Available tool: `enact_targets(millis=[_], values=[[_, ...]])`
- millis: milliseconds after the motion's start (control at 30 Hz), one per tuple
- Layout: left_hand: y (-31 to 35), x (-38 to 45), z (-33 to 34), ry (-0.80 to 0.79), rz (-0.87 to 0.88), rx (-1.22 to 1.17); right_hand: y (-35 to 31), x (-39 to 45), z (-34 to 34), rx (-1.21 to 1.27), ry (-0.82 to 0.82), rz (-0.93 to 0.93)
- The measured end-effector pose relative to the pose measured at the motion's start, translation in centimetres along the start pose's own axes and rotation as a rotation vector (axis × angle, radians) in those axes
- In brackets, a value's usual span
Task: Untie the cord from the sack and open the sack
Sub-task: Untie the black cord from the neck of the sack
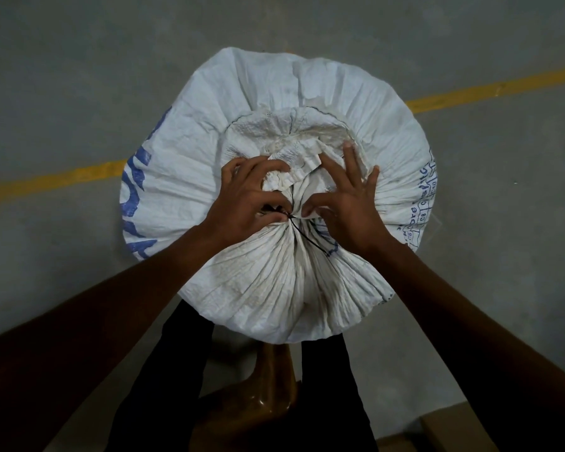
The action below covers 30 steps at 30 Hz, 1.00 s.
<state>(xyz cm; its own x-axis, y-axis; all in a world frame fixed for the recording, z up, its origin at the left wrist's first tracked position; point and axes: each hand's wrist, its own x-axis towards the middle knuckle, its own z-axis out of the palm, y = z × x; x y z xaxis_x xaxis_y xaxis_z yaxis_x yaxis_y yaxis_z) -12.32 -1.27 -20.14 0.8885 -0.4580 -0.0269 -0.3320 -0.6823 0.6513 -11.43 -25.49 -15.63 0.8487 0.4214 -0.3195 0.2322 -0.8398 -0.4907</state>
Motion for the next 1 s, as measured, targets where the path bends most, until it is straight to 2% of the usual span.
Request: enact_targets(millis=[433, 633, 1000], values=[[-1.0, -0.1, 0.7, 0.011, 0.042, 0.030, -0.3, -0.3, 2.6, -0.061, 0.062, -0.031], [-1.0, -0.1, 0.4, -0.036, 0.025, -0.029, -0.7, 0.1, 3.4, -0.063, 0.128, 0.006], [-2.7, -0.2, -0.9, -0.164, 0.072, -0.053, -0.8, 0.1, 4.0, -0.085, 0.102, -0.022]])
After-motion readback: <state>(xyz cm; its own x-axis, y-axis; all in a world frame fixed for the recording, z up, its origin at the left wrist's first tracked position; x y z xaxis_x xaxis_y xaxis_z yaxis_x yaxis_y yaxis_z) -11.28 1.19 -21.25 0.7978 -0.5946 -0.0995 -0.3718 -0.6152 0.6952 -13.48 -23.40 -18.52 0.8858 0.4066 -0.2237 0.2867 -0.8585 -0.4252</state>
